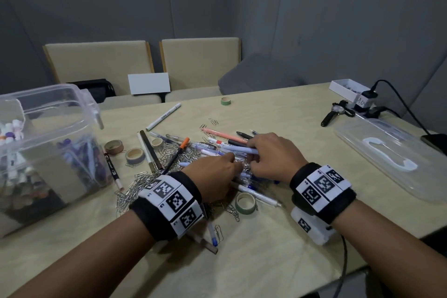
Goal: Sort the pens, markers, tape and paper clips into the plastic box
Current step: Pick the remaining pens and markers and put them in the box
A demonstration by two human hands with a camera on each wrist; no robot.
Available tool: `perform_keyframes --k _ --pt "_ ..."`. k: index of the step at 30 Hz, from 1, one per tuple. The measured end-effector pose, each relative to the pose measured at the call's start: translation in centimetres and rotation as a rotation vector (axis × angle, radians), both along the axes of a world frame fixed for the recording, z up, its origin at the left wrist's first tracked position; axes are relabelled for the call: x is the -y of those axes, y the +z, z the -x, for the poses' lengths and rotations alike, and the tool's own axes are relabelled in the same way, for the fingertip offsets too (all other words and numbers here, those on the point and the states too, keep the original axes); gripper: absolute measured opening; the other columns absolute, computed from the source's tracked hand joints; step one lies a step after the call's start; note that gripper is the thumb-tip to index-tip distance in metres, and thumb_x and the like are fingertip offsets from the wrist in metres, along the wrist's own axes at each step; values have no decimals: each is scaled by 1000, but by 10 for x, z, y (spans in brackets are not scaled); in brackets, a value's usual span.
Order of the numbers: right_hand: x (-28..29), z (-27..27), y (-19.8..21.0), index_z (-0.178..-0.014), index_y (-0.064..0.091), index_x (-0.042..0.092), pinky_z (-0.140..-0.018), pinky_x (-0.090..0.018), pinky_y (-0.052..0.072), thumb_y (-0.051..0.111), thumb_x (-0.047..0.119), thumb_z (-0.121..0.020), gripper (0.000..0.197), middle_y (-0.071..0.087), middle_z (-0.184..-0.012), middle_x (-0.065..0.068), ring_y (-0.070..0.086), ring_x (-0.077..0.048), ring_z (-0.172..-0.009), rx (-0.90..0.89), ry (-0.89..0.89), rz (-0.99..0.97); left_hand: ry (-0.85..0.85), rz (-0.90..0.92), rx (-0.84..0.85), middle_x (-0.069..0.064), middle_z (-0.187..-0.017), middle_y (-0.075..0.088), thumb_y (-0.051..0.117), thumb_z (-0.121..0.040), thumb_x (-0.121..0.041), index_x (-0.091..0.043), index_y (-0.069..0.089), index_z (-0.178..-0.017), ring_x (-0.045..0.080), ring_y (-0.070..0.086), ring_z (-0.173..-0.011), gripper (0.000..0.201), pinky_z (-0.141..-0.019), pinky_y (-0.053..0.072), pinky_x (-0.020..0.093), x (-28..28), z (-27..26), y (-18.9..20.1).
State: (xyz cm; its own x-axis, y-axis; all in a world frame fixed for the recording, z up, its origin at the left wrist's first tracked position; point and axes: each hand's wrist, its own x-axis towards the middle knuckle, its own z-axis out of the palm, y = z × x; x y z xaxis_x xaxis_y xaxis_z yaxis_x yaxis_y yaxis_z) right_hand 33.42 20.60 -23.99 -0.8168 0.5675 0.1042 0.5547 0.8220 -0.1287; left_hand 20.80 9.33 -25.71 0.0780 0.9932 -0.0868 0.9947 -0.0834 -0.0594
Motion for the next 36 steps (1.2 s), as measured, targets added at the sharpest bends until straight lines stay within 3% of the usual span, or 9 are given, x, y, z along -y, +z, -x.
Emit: perform_keyframes --k 2,5,8,15,19,24,29,32,36 --pt "2 -1 3 -75 63 20 -47 -27 40 57 21 -68 9 58 -69 1 56 -24 -59 -31 31 -31 6 2 -22 8 -108 49 54 -93 -23 -12 52 -119 27 58 -86 28 -64 45 38 -1 1 -1" --pt "3 -9 3 -79 62 21 -48 -25 41 62 25 -66 13 56 -68 2 55 -20 -58 48 18 50 -5 6 -54 10 -112 50 52 -92 -24 -11 50 -119 29 55 -100 31 -76 50 43 0 1 -2" --pt "3 -17 -1 -81 61 21 -59 -32 52 65 23 -65 16 60 -77 3 59 -19 -69 132 6 94 -32 0 -114 10 -117 49 47 -93 -33 -11 48 -121 27 47 -107 35 -84 48 44 1 2 -3" --pt "3 -16 -3 -80 59 23 -57 -28 45 65 24 -68 14 57 -82 2 57 -21 -73 164 -3 31 -122 -15 -271 9 -119 53 42 -97 -34 -13 48 -120 25 44 -106 32 -81 37 35 3 -1 -4" --pt "3 -18 -2 -90 51 22 -57 -28 39 65 30 -72 24 41 -75 7 51 -20 -77 270 35 -80 -98 -112 -197 4 -116 56 45 -93 -23 -16 47 -117 22 42 -101 25 -77 30 32 3 4 4" --pt "2 -23 3 -107 51 22 -65 -31 48 63 32 -74 36 48 -88 2 55 -22 -79 309 42 -133 -105 -316 14 -3 -100 62 52 -90 -12 -19 55 -103 16 40 -89 16 -75 34 31 4 21 19" --pt "-8 -29 27 -103 62 22 -62 -31 48 64 36 -75 31 59 -91 -3 60 -22 -80 357 75 -144 -62 -274 110 -7 -90 48 45 -98 -24 -22 45 -99 15 41 -84 1 -83 33 32 10 43 33" --pt "-11 -29 37 -96 68 21 -55 -28 45 64 31 -78 20 62 -87 -3 60 -21 -72 393 111 -117 -19 -256 193 0 -85 51 43 -99 -19 -22 36 -94 22 45 -76 9 -71 35 34 11 51 38" --pt "-20 -30 39 -104 69 32 -71 -39 55 70 29 -76 28 61 -106 4 61 -21 -88 371 181 -77 74 -185 191 9 -81 54 40 -96 -7 -18 32 -98 30 50 -71 14 -61 39 40 7 62 44"
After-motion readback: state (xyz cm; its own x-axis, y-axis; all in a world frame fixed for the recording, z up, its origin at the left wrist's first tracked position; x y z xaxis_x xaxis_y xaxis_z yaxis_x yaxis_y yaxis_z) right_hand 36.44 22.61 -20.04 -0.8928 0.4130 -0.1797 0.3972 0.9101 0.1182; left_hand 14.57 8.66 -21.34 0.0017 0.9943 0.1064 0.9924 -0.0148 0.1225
